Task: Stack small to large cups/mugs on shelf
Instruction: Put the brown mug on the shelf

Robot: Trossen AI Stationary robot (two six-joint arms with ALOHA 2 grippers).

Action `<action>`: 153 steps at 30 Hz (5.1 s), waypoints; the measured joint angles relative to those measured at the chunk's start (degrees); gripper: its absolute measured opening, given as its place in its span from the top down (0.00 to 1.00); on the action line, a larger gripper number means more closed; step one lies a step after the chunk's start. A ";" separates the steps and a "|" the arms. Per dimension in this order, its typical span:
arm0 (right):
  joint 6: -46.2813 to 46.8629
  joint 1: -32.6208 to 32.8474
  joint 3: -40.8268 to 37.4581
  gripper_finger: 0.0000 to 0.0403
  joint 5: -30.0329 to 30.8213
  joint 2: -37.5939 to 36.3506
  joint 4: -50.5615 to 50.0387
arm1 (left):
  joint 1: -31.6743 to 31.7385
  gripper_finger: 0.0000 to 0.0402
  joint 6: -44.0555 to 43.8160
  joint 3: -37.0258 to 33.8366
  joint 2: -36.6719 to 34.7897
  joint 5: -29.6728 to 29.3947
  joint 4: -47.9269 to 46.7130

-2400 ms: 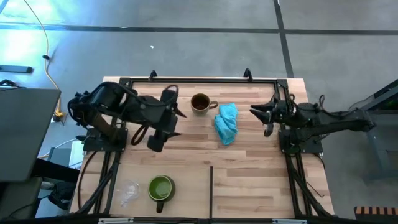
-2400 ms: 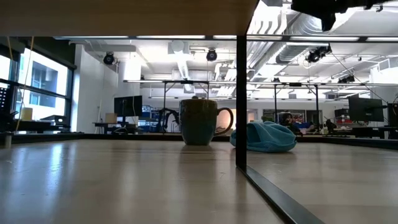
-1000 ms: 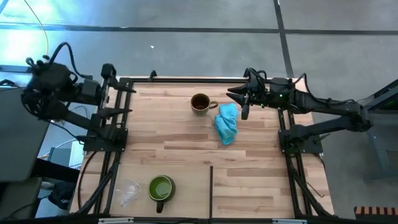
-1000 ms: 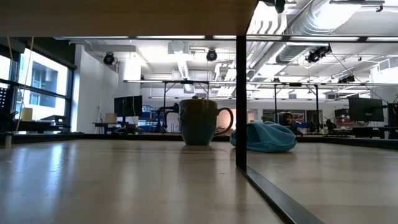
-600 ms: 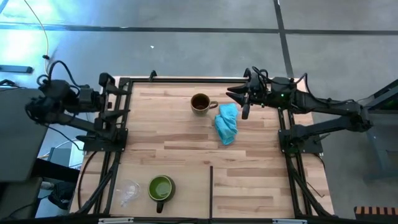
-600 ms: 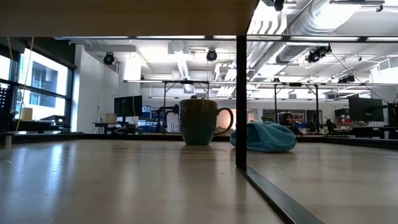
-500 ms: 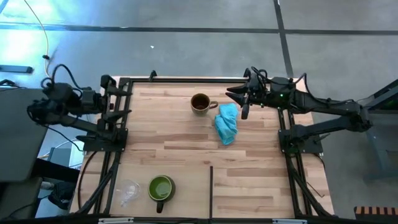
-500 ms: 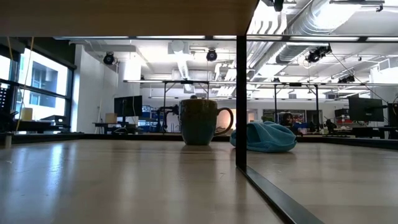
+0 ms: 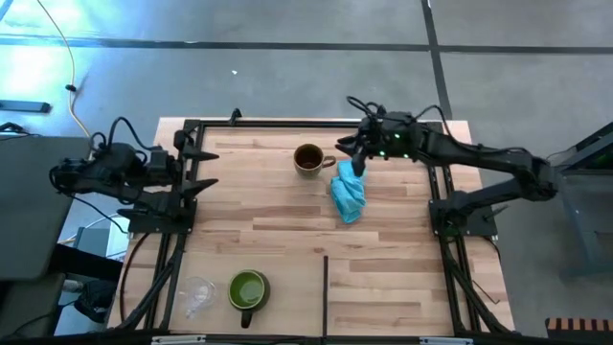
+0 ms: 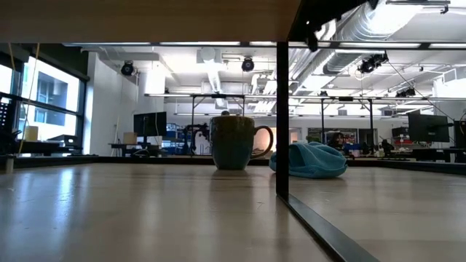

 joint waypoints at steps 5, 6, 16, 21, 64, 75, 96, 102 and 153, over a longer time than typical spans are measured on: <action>-2.23 -2.97 0.00 0.80 -7.48 4.78 3.92 | 0.00 0.35 -1.25 -0.49 0.00 0.00 -0.73; -2.73 -3.46 0.00 0.80 -8.69 5.59 4.01 | 0.00 0.35 -1.27 -0.49 -0.02 0.00 -0.96; -8.58 -7.33 -0.02 0.80 -14.06 12.21 3.88 | 0.00 0.35 -4.11 -0.49 -0.90 -1.33 -4.06; -11.40 -9.57 -0.02 0.80 -15.22 14.50 2.59 | 0.00 0.35 -4.59 -0.49 -4.03 -1.33 -5.70; -8.94 -11.18 0.00 0.80 -9.92 29.65 17.74 | 0.00 0.35 -9.18 -11.77 -11.02 -2.97 5.86; -9.51 -11.33 1.15 0.80 -11.32 30.59 19.64 | 0.00 0.35 -9.61 -11.77 -10.99 -2.97 5.73; -21.63 -11.51 22.94 0.80 -11.80 40.10 -8.66 | 0.00 0.35 -10.25 -11.77 -10.97 -2.95 5.41; -21.29 -11.53 22.97 0.80 -13.31 40.09 -9.26 | 0.00 0.35 -10.21 -11.77 -10.97 -2.93 5.25; -15.45 -7.84 22.82 1.00 -16.08 38.37 -20.92 | 0.00 0.35 -10.65 -11.77 -10.97 -2.86 5.31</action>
